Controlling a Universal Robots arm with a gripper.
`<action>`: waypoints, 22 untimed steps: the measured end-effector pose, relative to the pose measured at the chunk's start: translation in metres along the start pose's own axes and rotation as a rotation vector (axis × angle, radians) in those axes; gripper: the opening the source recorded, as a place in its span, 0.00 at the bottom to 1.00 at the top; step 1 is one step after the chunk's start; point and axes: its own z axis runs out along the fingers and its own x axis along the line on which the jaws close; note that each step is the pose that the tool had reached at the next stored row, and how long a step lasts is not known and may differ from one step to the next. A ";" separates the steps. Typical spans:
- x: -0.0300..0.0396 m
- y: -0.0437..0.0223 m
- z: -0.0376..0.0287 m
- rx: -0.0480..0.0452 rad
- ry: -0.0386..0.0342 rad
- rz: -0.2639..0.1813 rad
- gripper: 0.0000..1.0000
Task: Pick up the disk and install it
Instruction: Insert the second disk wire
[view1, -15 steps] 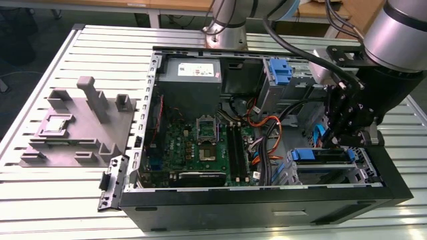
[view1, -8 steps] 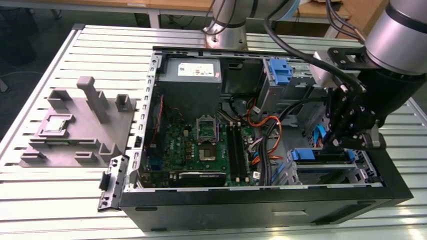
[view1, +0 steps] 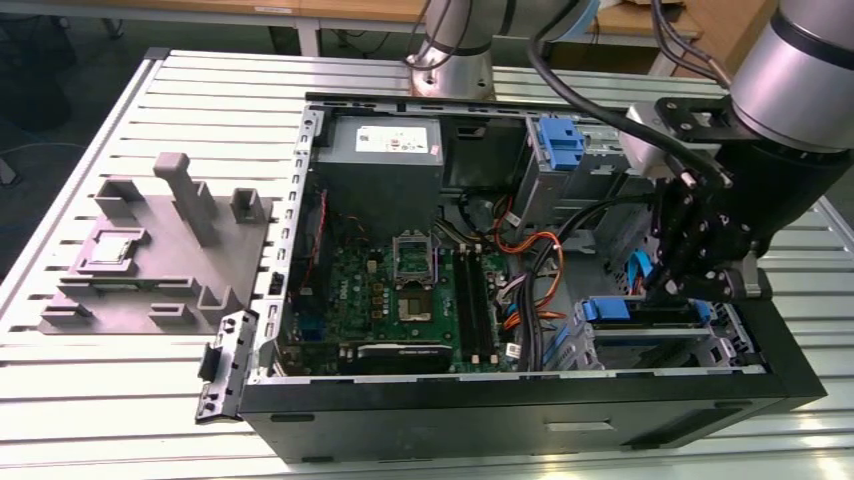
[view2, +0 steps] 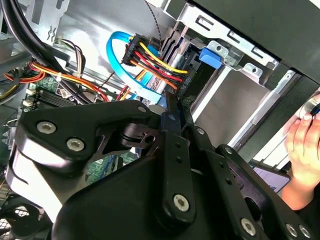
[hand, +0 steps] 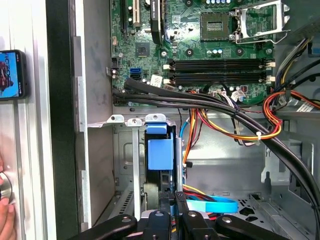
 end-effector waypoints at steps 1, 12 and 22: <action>0.0000 0.0000 0.0003 0.0001 -0.0001 -0.002 0.16; -0.0002 -0.0004 0.0037 0.0003 -0.0003 -0.007 0.16; 0.0002 -0.0011 0.0076 0.0003 0.0003 -0.007 0.16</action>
